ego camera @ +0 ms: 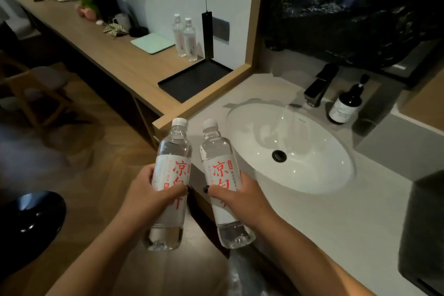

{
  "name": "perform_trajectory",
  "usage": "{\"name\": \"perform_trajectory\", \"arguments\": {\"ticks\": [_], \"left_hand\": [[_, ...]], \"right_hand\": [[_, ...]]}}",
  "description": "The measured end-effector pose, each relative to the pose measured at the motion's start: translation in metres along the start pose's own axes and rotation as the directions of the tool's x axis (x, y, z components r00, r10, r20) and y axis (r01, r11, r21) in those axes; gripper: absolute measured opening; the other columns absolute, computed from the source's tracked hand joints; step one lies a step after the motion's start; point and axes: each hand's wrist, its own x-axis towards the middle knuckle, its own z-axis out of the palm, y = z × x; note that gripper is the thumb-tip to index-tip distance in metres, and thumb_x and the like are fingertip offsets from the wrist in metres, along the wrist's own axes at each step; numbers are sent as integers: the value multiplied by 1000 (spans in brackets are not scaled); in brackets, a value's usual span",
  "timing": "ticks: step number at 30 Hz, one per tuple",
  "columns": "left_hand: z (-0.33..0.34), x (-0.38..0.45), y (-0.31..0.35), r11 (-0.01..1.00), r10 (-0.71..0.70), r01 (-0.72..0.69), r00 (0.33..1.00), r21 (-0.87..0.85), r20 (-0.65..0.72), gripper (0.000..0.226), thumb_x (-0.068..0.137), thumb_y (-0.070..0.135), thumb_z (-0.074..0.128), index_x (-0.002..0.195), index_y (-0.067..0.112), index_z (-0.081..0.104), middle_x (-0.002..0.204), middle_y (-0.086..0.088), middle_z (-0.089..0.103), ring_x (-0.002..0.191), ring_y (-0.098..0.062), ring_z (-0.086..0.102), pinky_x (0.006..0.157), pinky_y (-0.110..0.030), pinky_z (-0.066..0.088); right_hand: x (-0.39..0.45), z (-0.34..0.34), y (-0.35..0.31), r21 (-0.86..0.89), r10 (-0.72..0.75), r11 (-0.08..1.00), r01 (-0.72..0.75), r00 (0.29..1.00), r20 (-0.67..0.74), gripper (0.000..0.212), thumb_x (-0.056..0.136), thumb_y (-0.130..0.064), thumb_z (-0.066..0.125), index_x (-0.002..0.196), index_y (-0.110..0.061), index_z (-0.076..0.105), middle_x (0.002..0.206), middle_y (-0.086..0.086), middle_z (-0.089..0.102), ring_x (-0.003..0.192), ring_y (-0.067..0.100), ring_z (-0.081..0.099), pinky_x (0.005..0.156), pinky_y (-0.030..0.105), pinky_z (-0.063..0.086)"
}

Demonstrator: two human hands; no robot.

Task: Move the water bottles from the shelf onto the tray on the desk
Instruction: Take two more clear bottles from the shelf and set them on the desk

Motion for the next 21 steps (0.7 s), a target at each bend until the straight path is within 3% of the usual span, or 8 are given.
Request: {"name": "perform_trajectory", "arguments": {"ticks": [3, 6, 11, 14, 21], "left_hand": [[-16, 34, 5, 999, 6, -5, 1000, -38, 21, 54, 71, 18, 78, 114, 25, 46, 98, 1, 59, 85, -19, 61, 57, -27, 49], [-35, 73, 9, 999, 22, -19, 997, -44, 70, 55, 72, 17, 77, 117, 22, 46, 101, -1, 59, 84, -18, 61, 54, -24, 47], [-75, 139, 25, 997, 63, -55, 983, -49, 170, 57, 72, 17, 77, 121, 19, 47, 102, -3, 60, 85, -19, 62, 53, -21, 48], [-103, 176, 34, 996, 79, -68, 975, -59, 208, 56, 72, 16, 77, 120, 19, 47, 100, -3, 60, 84, -18, 62, 54, -22, 47], [-166, 245, 45, 997, 73, -65, 937, -34, 342, 60, 72, 15, 76, 122, 20, 43, 106, -3, 59, 89, -20, 64, 59, -26, 53]], "right_hand": [[24, 14, -19, -1, -3, 1000, 3, 1000, -20, 50, 66, -43, 76, 107, -22, 56, 94, -2, 66, 85, 13, 67, 72, 30, 59], [48, 32, -39, 39, 0, 999, 4, 996, -84, 59, 55, -49, 75, 105, -20, 60, 93, 1, 70, 85, 15, 69, 75, 35, 60], [84, 65, -74, 90, 34, 996, -19, 984, -172, 39, 71, -33, 75, 103, -19, 59, 94, 4, 70, 83, 18, 70, 73, 32, 59], [110, 92, -94, 152, 67, 988, -35, 974, -216, 38, 71, -32, 75, 102, -18, 58, 94, 8, 69, 84, 21, 70, 76, 37, 59], [175, 151, -148, 236, 58, 972, 2, 967, -247, 36, 78, -31, 72, 108, -19, 56, 94, 8, 69, 81, 21, 70, 63, 30, 57]]}}
